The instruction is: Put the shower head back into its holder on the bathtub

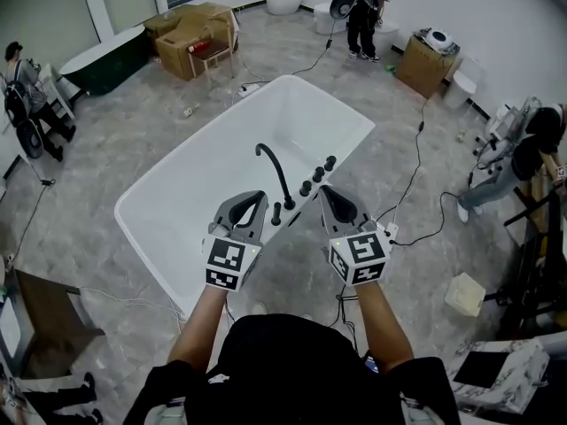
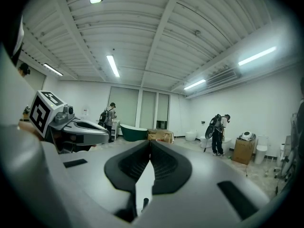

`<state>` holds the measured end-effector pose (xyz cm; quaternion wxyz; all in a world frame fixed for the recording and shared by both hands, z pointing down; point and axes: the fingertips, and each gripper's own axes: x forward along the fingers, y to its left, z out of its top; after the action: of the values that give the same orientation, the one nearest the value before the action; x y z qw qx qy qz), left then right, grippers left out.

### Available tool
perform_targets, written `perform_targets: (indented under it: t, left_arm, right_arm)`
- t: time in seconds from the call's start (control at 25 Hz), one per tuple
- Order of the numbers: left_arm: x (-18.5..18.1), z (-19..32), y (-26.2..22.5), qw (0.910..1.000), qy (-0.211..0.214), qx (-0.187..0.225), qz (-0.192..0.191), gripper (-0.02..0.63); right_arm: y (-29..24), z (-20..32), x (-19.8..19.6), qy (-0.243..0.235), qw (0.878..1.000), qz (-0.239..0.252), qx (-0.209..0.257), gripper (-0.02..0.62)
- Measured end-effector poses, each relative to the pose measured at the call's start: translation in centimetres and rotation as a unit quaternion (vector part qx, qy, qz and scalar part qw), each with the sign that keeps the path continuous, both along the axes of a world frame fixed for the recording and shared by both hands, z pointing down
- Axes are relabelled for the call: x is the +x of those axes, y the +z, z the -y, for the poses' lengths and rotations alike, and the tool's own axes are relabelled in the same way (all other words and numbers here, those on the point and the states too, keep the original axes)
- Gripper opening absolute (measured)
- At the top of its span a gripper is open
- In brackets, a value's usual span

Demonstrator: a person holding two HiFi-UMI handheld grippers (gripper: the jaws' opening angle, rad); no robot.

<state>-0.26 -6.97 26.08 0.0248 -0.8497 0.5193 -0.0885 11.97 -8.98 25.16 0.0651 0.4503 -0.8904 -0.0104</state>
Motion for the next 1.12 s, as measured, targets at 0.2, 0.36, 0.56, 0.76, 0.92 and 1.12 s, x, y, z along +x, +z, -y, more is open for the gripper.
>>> perform_targets:
  t: [0.2,0.36,0.56,0.76,0.92,1.12]
  left_arm:
    - [0.9,-0.9,-0.2,1.0000,0.000,0.002,-0.001,0.014]
    - [1.3,-1.7,-0.4,1.0000,-0.001,0.003,-0.003,0.014]
    - [1.8,-2.1,-0.5,1.0000,0.000,0.006,-0.004,0.014]
    - [2.0,-2.4,-0.8,1.0000,0.000,0.006,-0.002,0.014]
    - [2.2,-2.4,-0.9,1.0000,0.001,0.007,-0.001,0.014]
    - [2.1,-2.4,-0.9,1.0000,0.002,0.006,0.001,0.014]
  right_arm:
    - [-0.2,-1.2,0.6,-0.002,1.000,0.004,0.001,0.025]
    - [-0.1,-2.0,1.2,0.002,1.000,0.003,0.003,0.025]
    - [-0.1,-2.4,1.9,0.006,1.000,0.010,0.002,0.023]
    - [-0.3,-2.6,1.9,0.006,1.000,0.013,0.002,0.025]
    - [-0.3,-2.6,1.9,0.006,1.000,0.015,0.001,0.024]
    - [-0.2,-2.6,1.8,0.006,1.000,0.017,-0.001,0.025]
